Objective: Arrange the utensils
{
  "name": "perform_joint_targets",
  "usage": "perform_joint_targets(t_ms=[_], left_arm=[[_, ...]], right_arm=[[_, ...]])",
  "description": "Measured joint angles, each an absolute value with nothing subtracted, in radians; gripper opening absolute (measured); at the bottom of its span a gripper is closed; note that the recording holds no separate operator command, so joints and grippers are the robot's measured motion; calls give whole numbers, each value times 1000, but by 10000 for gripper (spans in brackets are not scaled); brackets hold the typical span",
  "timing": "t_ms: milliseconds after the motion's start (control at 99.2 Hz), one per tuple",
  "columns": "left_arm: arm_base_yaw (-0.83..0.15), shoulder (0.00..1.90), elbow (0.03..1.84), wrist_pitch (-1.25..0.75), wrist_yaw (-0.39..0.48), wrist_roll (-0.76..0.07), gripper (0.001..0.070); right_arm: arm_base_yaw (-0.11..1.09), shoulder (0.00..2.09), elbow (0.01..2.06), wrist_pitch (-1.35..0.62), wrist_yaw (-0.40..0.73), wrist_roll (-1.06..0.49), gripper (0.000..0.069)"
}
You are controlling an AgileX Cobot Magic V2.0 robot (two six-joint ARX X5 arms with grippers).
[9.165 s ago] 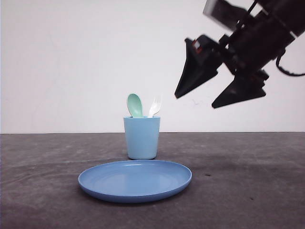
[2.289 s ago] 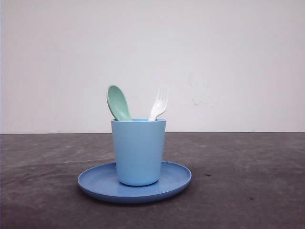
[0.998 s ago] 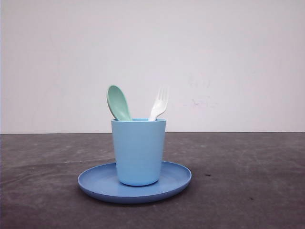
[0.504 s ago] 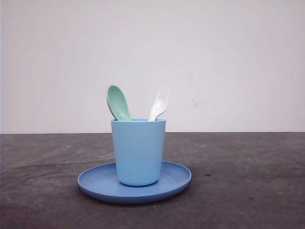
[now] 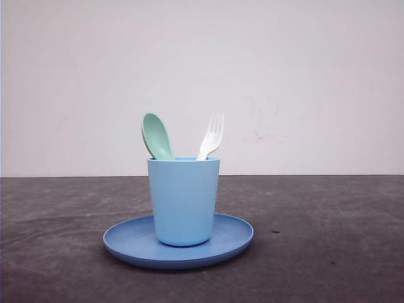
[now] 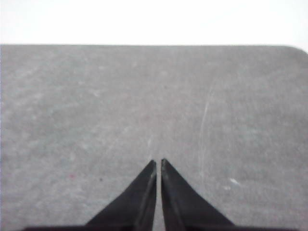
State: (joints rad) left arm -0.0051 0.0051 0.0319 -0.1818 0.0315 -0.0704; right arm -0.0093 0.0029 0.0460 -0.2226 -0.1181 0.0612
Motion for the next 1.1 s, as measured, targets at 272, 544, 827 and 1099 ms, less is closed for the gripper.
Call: perform_joint_targets(t_ms=[272, 544, 827, 1099], left_arm=[[-5, 5, 32, -182, 31, -70, 18], [-5, 5, 32, -182, 31, -70, 18], [-5, 5, 32, -182, 31, -71, 18], [-5, 5, 32, -182, 31, -70, 18]], right_arm=[[-9, 4, 19, -176, -105, 61, 17], [-9, 4, 17, -169, -105, 61, 17], [-9, 4, 17, -168, -105, 61, 17], [-9, 4, 17, -168, -105, 61, 17]])
